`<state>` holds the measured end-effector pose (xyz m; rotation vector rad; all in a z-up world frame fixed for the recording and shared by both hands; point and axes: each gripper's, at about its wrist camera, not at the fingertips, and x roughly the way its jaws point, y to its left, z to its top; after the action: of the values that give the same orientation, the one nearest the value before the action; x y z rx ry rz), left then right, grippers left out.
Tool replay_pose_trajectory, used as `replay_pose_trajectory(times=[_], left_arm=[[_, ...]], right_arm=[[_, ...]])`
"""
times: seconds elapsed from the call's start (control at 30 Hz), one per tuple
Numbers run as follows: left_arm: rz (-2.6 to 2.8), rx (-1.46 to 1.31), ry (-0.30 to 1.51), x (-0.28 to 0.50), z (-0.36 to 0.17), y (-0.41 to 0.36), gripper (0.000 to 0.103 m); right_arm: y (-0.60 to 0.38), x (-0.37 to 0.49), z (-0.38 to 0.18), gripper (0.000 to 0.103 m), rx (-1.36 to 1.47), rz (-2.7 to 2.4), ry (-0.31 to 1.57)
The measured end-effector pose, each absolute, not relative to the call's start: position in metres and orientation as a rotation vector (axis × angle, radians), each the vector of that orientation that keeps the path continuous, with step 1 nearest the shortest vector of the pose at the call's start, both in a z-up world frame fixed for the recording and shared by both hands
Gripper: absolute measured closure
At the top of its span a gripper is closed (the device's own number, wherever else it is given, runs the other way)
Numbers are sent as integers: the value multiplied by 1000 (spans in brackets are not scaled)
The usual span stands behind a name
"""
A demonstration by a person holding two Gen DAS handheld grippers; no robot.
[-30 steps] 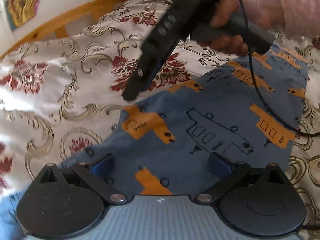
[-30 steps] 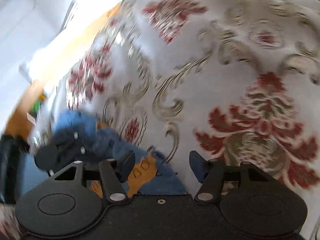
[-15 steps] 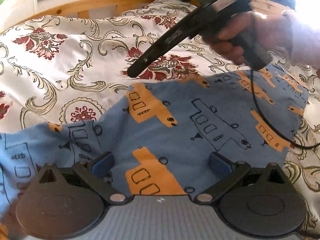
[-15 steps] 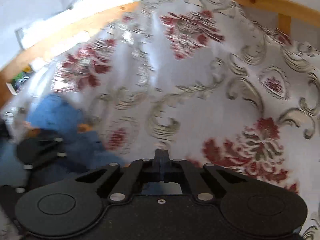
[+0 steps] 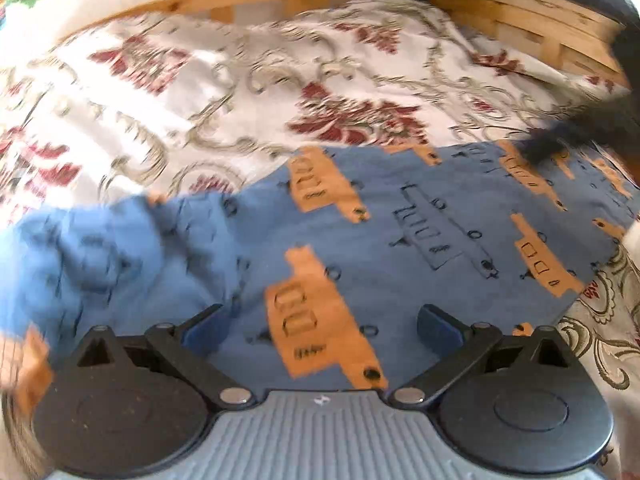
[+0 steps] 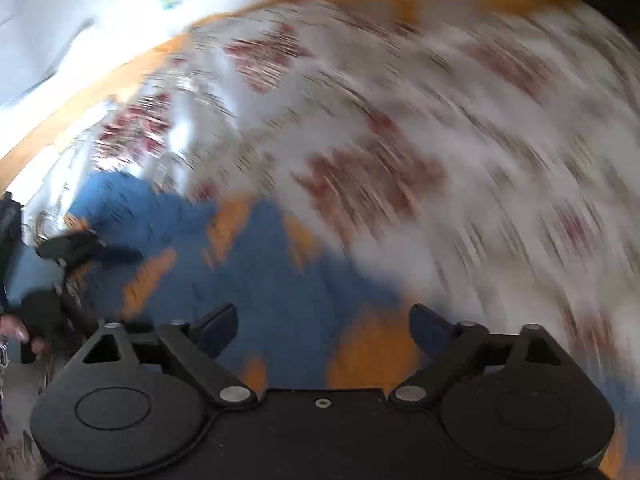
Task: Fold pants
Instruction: 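Grasp a pants corner with the right gripper and pull it straight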
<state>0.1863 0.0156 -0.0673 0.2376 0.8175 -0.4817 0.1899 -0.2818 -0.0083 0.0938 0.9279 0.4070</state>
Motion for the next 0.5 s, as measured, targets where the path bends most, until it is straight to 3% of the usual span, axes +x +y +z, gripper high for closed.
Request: replay_pose_trajectory(times=[0.1, 0.23, 0.5], left_arm=[[-433, 215, 854, 179, -65, 21, 0], [-341, 235, 926, 170, -58, 18, 0], [-326, 152, 1029, 166, -29, -19, 0]], right_arm=[[-317, 136, -21, 5, 208, 193, 966], [-352, 73, -10, 1, 351, -54, 860], [-407, 10, -4, 1, 526, -323, 715]])
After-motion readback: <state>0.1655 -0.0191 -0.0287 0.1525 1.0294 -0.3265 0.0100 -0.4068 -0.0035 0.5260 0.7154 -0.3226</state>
